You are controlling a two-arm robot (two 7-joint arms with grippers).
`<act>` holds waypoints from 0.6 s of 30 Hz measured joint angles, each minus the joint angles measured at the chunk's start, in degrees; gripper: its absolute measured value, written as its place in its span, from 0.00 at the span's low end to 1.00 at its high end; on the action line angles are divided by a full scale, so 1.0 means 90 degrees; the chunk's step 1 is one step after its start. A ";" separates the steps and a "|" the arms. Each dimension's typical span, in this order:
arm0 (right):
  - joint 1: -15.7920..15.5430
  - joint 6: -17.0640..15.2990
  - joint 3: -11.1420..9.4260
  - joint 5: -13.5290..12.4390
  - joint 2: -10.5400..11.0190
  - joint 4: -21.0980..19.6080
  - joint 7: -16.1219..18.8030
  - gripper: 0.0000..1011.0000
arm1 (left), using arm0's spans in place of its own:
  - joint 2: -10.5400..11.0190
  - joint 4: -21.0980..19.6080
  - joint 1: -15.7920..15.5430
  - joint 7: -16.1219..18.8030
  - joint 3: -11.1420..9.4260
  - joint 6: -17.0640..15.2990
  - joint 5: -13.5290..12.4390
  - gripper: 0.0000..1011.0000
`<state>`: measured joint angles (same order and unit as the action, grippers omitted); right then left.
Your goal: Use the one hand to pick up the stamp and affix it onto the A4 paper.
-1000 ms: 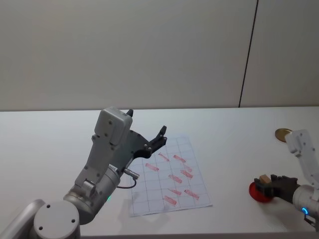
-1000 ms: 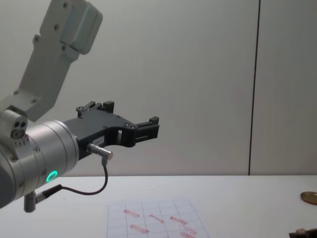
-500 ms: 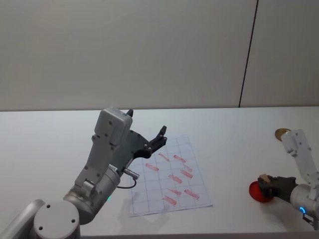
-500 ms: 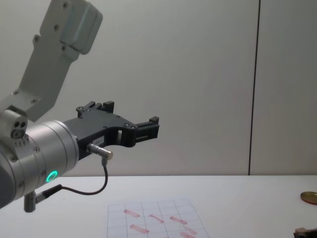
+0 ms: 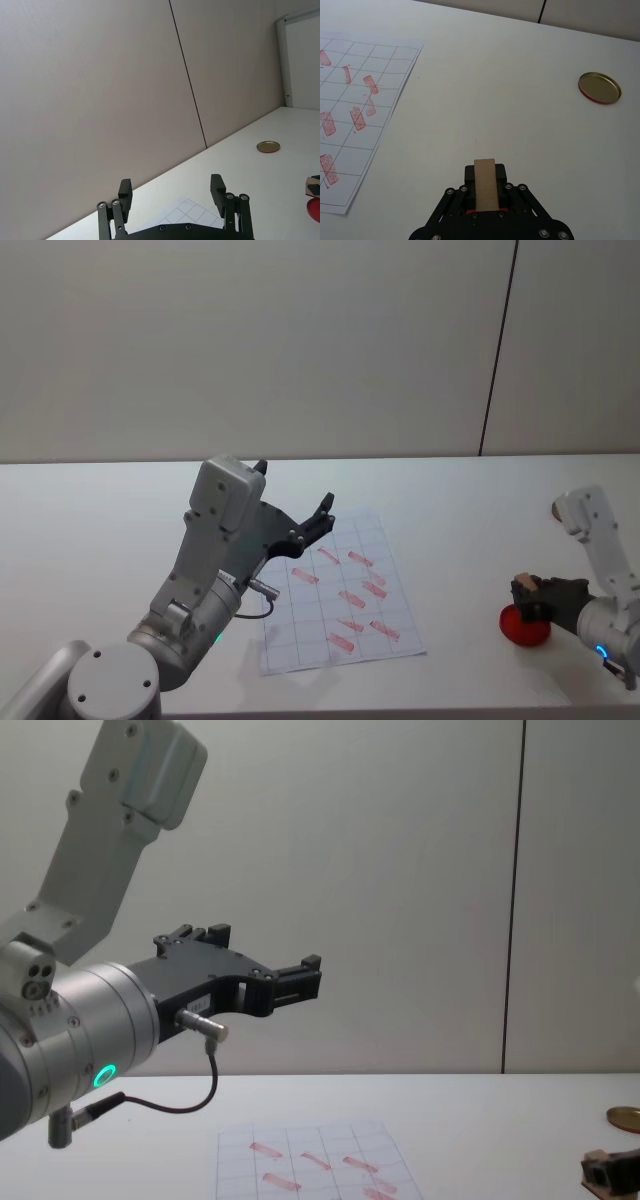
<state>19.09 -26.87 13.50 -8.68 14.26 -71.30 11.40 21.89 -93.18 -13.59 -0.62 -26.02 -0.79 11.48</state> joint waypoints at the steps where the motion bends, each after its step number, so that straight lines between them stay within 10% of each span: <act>1: -0.0004 -0.0002 0.0004 0.0012 0.0000 -0.0014 0.0000 0.22 | 0.0000 0.0000 0.0000 0.0000 0.0000 0.0000 0.0000 0.98; 18: -0.0047 -0.0095 0.0142 0.0518 -0.0025 -0.0132 -0.0013 0.22 | 0.0000 0.0000 0.0000 0.0000 0.0000 0.0000 0.0000 0.98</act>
<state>18.67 -27.72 14.78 -4.02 14.04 -72.49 11.28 21.89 -93.18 -13.59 -0.63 -26.02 -0.80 11.48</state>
